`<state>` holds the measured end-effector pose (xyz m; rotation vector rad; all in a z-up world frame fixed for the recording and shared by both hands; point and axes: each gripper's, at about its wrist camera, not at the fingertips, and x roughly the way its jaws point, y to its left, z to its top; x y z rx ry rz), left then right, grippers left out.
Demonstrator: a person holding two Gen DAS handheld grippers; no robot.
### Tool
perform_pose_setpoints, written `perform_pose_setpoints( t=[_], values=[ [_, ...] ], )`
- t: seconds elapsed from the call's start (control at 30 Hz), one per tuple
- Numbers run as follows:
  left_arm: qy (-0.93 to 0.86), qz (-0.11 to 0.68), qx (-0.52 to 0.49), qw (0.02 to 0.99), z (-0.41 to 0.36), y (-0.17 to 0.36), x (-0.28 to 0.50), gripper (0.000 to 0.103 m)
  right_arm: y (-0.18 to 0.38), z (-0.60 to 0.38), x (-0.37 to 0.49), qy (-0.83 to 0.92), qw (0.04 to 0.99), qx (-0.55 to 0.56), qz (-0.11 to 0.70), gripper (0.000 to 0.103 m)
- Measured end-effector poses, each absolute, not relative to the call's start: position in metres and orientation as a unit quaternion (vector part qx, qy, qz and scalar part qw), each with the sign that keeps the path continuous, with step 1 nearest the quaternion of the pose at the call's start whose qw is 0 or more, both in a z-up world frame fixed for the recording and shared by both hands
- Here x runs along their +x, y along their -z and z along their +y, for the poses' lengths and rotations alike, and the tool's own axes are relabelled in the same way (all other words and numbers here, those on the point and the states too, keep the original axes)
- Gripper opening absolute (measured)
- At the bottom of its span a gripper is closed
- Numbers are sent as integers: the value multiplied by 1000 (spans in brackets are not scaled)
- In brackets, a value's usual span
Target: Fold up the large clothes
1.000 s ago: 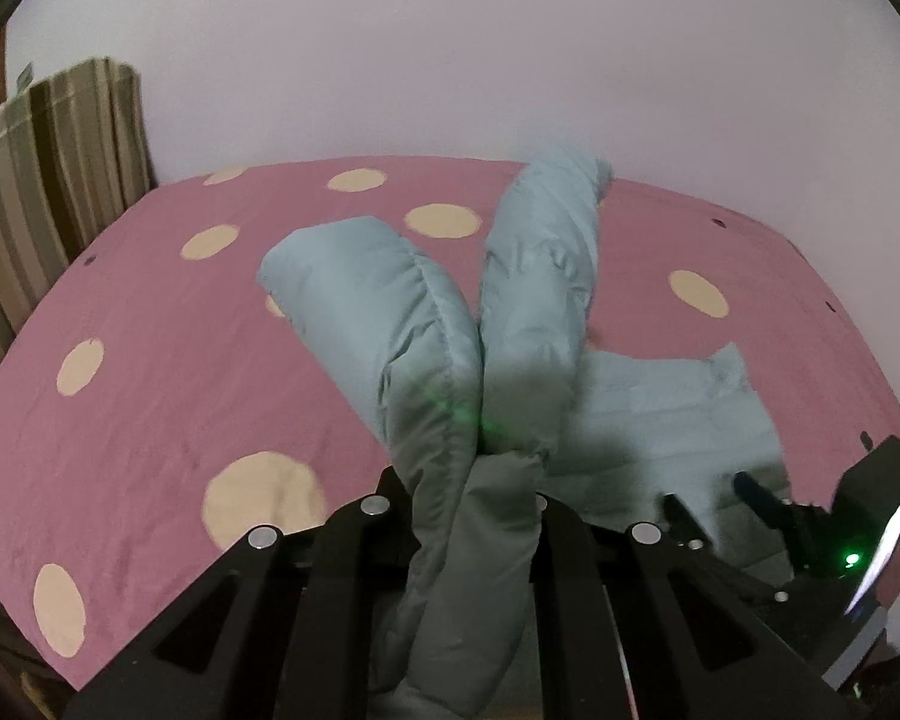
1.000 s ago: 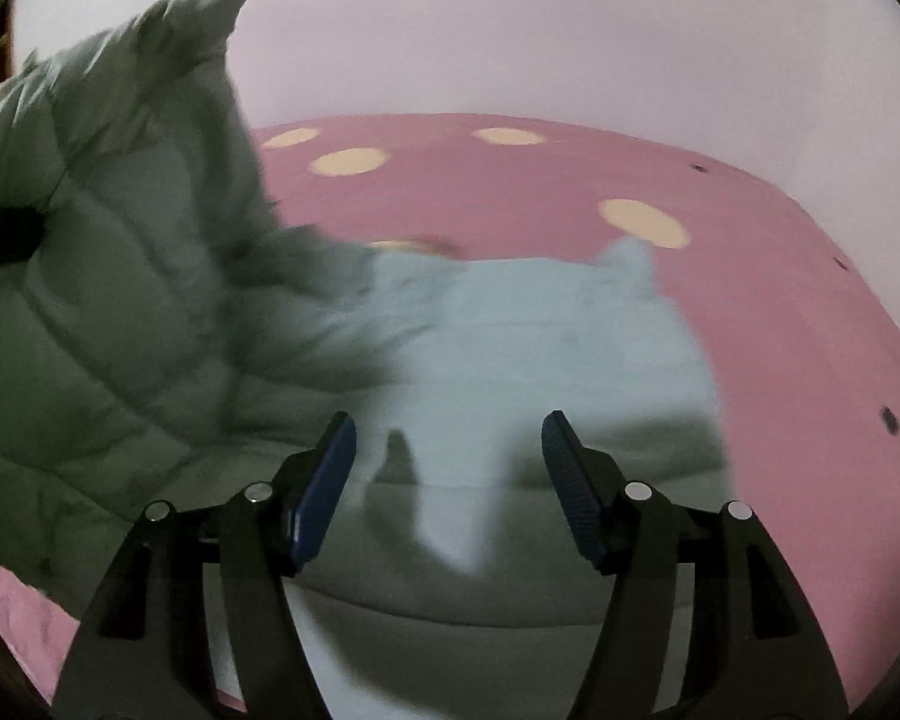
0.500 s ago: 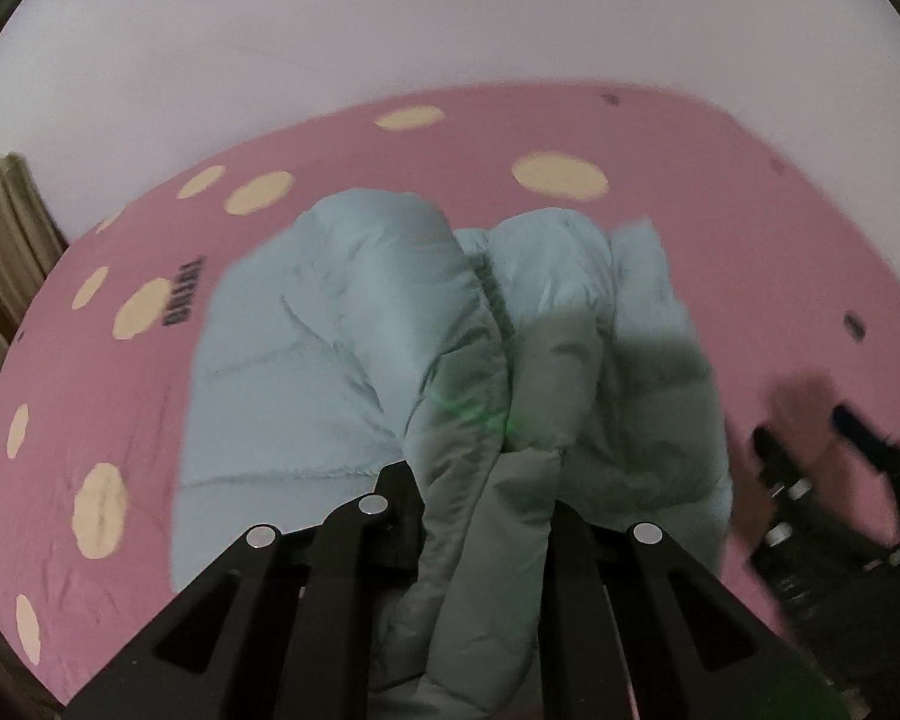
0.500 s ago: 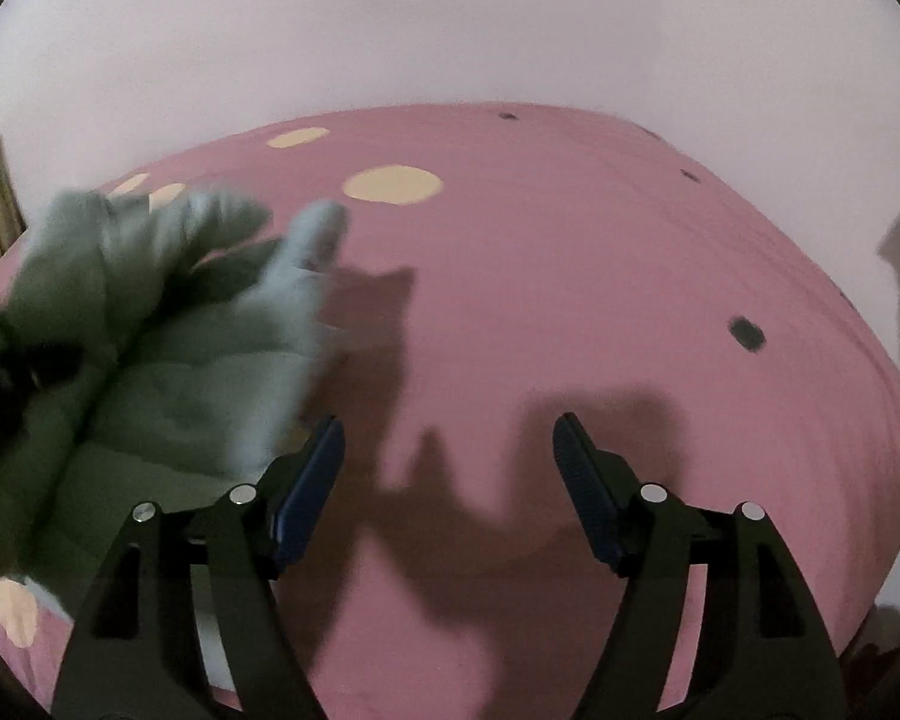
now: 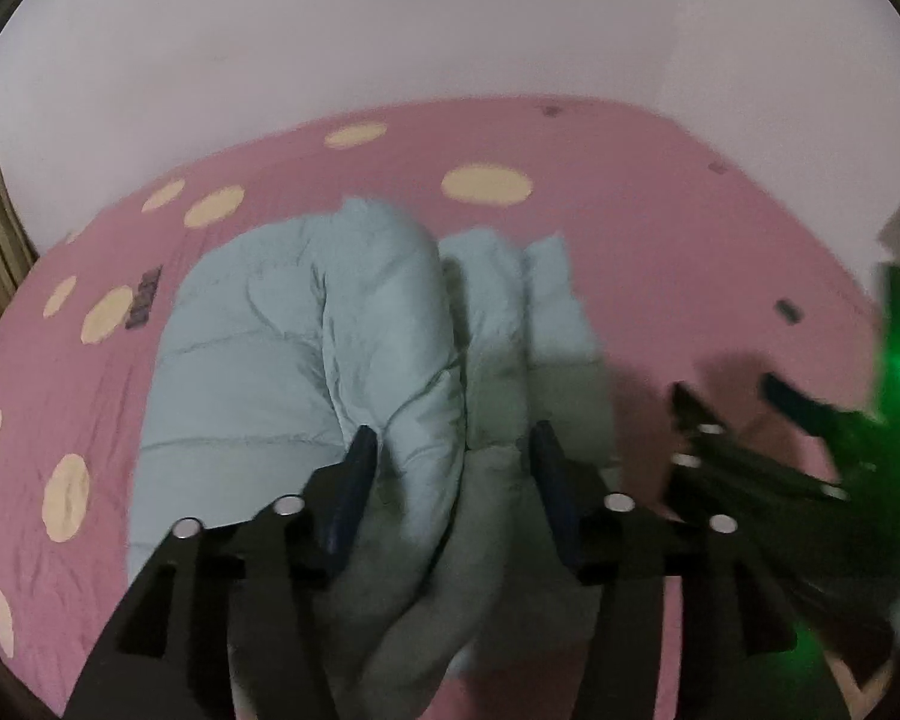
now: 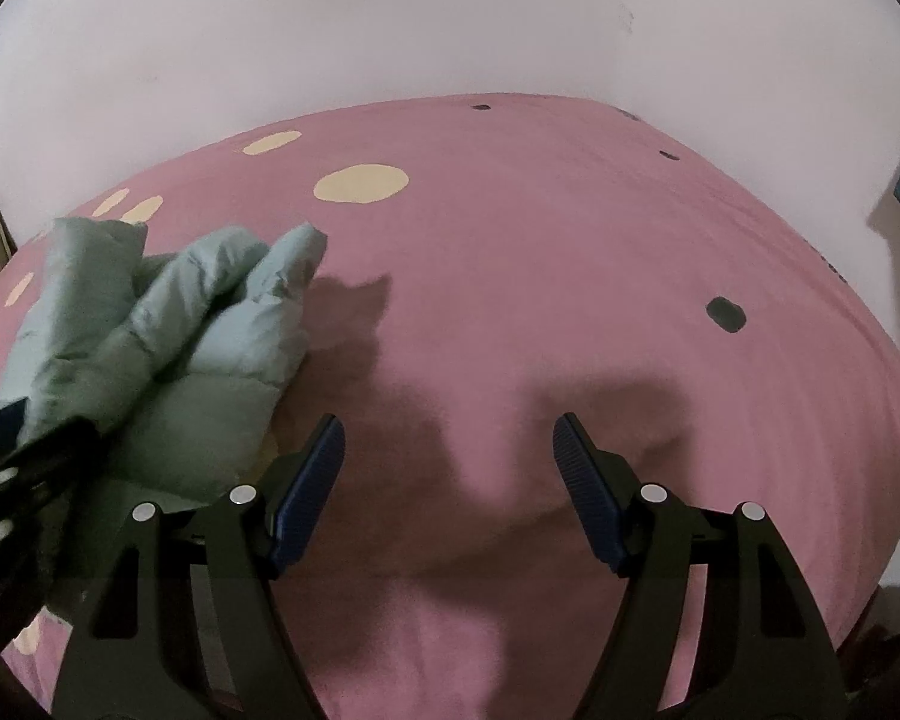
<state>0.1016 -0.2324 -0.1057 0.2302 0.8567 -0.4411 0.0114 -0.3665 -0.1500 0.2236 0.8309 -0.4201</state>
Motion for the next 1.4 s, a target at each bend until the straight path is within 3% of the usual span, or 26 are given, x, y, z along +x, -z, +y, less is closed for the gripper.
perform_pose_setpoints(
  t=[0.27,0.5,0.6,0.77,0.83,0.87,0.9,0.97,1.17,1.4],
  values=[
    [146,336,93,926,-162,69,107,67,121,-343,17,155,901,136,382,72],
    [61,369,45,926,-78,102,156,67,110,-292,50,97,906,137,388,73],
    [56,385,24,921,-61,118,167,67,113,-277,64,82,902,139,400,79],
    [73,408,2,910,-51,141,179,67,131,-264,82,87,887,134,433,80],
    [82,409,1,909,-50,143,175,67,138,-263,85,80,881,145,443,69],
    [89,410,0,908,-52,144,175,67,140,-263,86,74,879,152,446,44],
    [94,410,-1,907,-54,144,171,67,140,-262,88,67,876,157,450,32],
    [107,407,-2,907,-59,142,169,67,137,-260,89,55,876,154,454,22],
    [149,417,5,897,-82,146,167,67,137,-268,86,88,883,102,450,19],
    [165,443,38,881,-113,173,170,69,175,-286,91,113,869,82,476,24]
  ],
)
